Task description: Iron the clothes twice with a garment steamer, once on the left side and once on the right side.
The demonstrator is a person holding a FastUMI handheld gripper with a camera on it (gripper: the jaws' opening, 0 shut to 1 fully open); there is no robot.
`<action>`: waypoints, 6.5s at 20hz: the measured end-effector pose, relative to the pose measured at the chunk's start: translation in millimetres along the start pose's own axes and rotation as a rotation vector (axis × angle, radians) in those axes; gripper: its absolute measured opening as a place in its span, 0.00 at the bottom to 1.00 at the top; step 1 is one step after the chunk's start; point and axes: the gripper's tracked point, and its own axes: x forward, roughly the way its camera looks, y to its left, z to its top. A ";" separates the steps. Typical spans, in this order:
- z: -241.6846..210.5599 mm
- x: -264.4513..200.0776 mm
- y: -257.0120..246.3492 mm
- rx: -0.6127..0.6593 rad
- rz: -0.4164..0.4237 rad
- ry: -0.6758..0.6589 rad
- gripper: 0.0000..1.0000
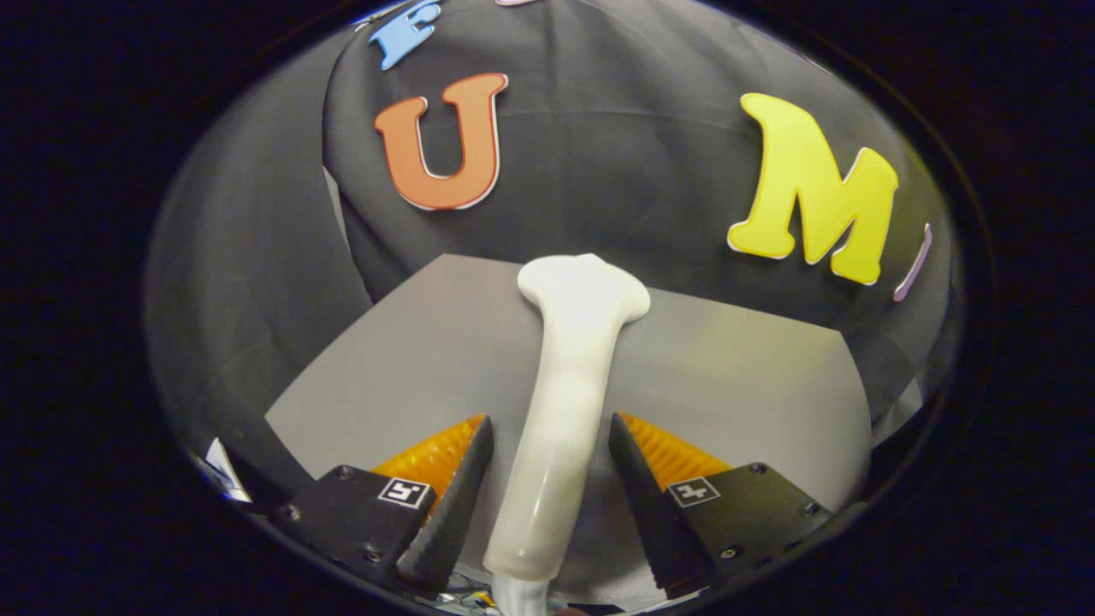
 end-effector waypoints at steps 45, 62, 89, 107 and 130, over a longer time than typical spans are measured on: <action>-58.9 -437.1 -195.4 0.006 -0.166 -0.702 0.32; -10.8 -482.0 -310.5 -0.040 -0.306 -0.883 0.32; -116.9 -376.1 -328.9 -0.124 -0.450 -0.660 0.32; -230.6 -330.2 -351.9 -0.144 -0.485 -0.400 0.32; -372.6 -277.2 -361.8 -0.171 -0.476 -0.087 0.32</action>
